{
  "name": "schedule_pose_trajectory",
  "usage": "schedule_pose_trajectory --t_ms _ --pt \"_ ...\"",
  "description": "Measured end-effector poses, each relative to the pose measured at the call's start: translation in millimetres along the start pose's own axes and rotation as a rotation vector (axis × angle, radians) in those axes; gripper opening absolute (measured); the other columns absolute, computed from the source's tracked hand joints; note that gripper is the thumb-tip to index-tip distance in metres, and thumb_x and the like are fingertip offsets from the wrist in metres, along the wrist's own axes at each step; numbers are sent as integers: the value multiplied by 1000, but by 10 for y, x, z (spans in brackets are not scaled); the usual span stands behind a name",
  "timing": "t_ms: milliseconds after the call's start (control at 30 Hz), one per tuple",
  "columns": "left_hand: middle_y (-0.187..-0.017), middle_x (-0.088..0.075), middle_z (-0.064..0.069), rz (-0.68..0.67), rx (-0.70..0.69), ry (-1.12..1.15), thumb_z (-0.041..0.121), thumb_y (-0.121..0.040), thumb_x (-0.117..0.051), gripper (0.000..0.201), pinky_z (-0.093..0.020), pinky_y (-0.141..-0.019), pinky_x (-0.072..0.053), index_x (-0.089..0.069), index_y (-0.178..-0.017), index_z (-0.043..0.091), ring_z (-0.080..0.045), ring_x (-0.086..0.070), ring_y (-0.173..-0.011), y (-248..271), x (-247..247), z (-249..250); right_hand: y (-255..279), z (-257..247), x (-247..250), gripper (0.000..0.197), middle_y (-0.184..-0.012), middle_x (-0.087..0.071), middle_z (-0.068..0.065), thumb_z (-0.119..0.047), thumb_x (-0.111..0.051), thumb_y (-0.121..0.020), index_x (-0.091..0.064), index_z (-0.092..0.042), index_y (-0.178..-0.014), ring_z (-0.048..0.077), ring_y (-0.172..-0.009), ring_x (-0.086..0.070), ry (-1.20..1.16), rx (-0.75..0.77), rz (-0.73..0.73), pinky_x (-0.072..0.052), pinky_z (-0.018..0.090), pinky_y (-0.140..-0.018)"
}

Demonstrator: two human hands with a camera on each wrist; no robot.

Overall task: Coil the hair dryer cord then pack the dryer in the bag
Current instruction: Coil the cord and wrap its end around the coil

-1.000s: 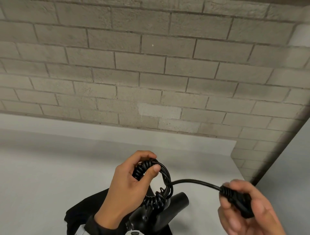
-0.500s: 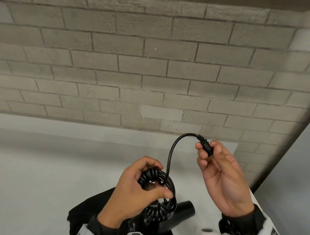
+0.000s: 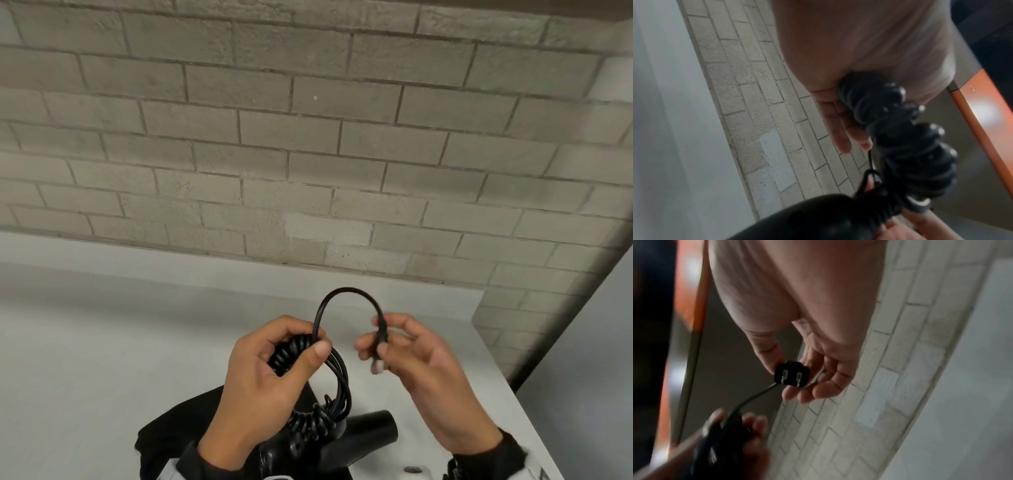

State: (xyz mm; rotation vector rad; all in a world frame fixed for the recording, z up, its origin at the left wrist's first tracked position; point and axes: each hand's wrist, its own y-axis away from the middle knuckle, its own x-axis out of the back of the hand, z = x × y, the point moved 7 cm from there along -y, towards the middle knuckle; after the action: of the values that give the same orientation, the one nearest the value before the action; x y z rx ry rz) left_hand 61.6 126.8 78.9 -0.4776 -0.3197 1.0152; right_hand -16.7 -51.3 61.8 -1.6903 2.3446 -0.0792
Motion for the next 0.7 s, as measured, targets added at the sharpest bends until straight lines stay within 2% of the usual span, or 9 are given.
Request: schedule_pose_trajectory --t_ms 67,133,200,300,367,467,533,633,700 --pt "-85 -75 -7 19 3 9 38 -78 -72 15 -36 -73 -59 -74 -86 25 -21 -71 -80 -4 2 19 50 76 -85 24 -100 -74 11 -2 -65 -84 -59 -5 -107 25 -90 -67 176 -39 -19 -53 27 -76" --pt "-86 -76 -5 32 13 22 34 -77 -75 12 -26 -73 -57 -74 -84 23 -20 -72 -82 -7 -5 20 79 118 -135 21 -101 -73 5 1 -69 -83 -66 -12 -99 23 -90 -68 243 -44 14 -54 26 -77" --pt "-87 -77 -3 51 29 52 24 -77 -78 8 -22 -74 -57 -74 -83 20 -20 -73 -85 -6 -13 0 90 144 -155 22 -95 -72 8 1 -73 -80 -70 -15 -94 24 -86 -68 193 -44 82 -54 25 -72" --pt "-88 -77 -2 67 32 80 16 -77 -79 8 -23 -75 -57 -74 -83 13 -19 -74 -86 -11 -18 0 98 195 -251 18 -93 -74 17 -4 -72 -82 -73 -13 -98 30 -87 -69 76 -74 106 -55 33 -77" --pt "-88 -78 -1 78 35 88 14 -76 -80 11 -21 -76 -57 -74 -83 8 -17 -74 -90 -15 -11 -2 117 224 -347 21 -94 -74 19 -4 -63 -89 -70 -11 -107 31 -89 -69 15 -116 89 -54 37 -82" --pt "-88 -78 -1 102 55 103 14 -72 -78 16 -21 -84 -54 -72 -82 4 -13 -70 -102 -6 7 -8 164 238 -473 24 -97 -74 21 -8 -54 -94 -63 -13 -116 32 -94 -71 -85 -176 36 -52 37 -84" --pt "-88 -78 1 123 66 90 17 -70 -78 17 -22 -89 -53 -71 -80 5 -11 -69 -105 -1 11 -10 194 233 -502 26 -103 -73 19 -22 -55 -93 -64 -14 -116 31 -102 -69 -104 -168 15 -51 35 -86" --pt "-91 -78 1 138 118 127 18 -71 -78 17 -25 -84 -56 -67 -78 7 -12 -69 -106 3 -13 -58 249 234 -554 61 -110 -70 19 -47 -78 -72 -61 -16 -122 29 -111 -65 -80 -109 -73 -50 35 -95" --pt "-94 -77 1 139 148 141 21 -72 -78 18 -32 -87 -54 -65 -78 10 -13 -70 -104 8 -43 -78 289 198 -628 85 -116 -71 6 -42 -91 -54 -55 -19 -127 19 -113 -65 53 -69 -119 -52 27 -92"
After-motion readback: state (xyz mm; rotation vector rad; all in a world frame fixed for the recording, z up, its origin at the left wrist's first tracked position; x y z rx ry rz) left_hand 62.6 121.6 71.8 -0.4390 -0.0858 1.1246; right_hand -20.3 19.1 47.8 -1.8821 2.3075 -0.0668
